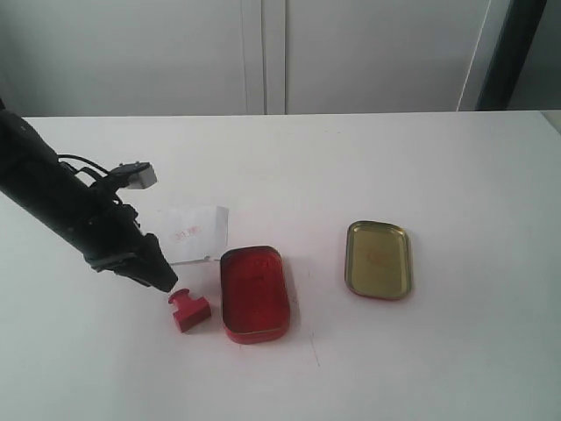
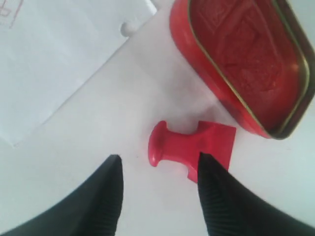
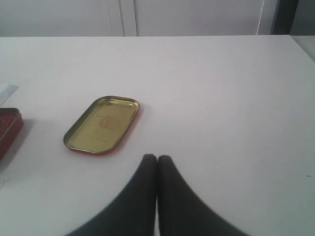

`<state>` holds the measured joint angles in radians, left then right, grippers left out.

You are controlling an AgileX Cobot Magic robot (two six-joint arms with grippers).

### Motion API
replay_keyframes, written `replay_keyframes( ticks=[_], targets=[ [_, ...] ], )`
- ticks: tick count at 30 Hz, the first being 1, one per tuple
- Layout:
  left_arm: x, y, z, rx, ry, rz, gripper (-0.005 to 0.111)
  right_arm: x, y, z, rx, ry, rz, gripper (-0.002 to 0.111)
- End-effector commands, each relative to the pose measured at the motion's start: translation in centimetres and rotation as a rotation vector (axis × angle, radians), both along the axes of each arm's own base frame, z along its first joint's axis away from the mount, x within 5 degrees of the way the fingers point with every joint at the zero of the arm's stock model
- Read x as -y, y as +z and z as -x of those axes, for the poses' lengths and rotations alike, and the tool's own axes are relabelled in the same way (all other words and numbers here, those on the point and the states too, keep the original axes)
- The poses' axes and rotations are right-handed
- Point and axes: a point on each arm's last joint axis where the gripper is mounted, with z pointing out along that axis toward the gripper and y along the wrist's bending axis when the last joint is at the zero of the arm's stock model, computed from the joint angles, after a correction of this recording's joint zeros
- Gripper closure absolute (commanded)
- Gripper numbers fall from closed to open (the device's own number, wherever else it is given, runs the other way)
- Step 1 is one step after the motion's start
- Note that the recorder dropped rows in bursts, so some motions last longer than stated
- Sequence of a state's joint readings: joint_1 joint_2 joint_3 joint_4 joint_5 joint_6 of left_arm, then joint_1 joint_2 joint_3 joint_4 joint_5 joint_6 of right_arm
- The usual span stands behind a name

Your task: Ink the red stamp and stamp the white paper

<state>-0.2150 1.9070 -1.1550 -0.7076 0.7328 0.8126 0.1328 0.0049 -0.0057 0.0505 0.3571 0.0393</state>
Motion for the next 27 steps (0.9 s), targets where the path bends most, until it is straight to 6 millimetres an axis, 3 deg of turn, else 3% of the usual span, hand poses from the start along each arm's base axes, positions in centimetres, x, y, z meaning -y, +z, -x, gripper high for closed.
replay_keyframes(
  ticks=[1,4,10,27],
  targets=[
    [-0.1,1.5,0.6,0.007,-0.003,0.018,0.057,0.0,0.0,0.0,0.013,-0.006,-0.002,0.108],
    [-0.1,2.2,0.8,-0.008,0.023,0.023,0.069,0.0,0.0,0.0,0.013,-0.006,-0.002,0.108],
    [-0.1,2.6,0.9,-0.036,0.073,0.023,0.106,0.0,0.0,0.0,0.013,-0.006,-0.002,0.108],
    [-0.2,2.6,0.7,-0.079,0.177,0.017,0.107,0.0,0.0,0.0,0.013,-0.006,-0.002,0.108]
  ],
)
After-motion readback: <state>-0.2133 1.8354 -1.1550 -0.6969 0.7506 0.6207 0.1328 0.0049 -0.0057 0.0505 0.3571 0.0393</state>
